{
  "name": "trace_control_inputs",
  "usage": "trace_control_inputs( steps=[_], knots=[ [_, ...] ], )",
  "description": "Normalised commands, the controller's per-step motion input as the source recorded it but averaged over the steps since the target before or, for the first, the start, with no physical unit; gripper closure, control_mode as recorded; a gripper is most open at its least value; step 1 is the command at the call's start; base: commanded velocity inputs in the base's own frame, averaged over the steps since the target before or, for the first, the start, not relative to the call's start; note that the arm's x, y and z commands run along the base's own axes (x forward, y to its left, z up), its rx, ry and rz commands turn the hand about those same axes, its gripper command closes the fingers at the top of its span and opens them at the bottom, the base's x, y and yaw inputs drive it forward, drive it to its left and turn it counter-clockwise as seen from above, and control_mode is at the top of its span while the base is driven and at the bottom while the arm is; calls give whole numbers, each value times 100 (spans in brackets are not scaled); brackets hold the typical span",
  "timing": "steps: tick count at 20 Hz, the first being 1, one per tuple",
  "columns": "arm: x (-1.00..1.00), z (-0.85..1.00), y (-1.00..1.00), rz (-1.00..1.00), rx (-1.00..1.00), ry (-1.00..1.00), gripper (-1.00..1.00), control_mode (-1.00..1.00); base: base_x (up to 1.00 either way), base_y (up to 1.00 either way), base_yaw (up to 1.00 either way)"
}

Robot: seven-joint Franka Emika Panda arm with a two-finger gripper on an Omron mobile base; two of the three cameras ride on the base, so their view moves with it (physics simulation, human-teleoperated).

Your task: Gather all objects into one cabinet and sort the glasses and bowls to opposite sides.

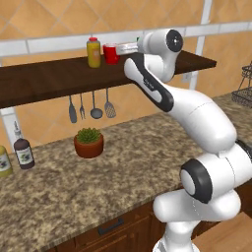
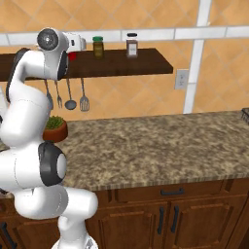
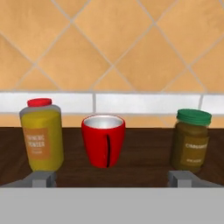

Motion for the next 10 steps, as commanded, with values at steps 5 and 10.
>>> trace_control_inputs(
  steps=[5, 10],
  knots=[
    [19, -27, 0, 0, 0, 1, -100, -100, 0, 0, 0],
    [26, -10, 0, 0, 0, 0, -100, -100, 0, 0, 0]
  ],
)
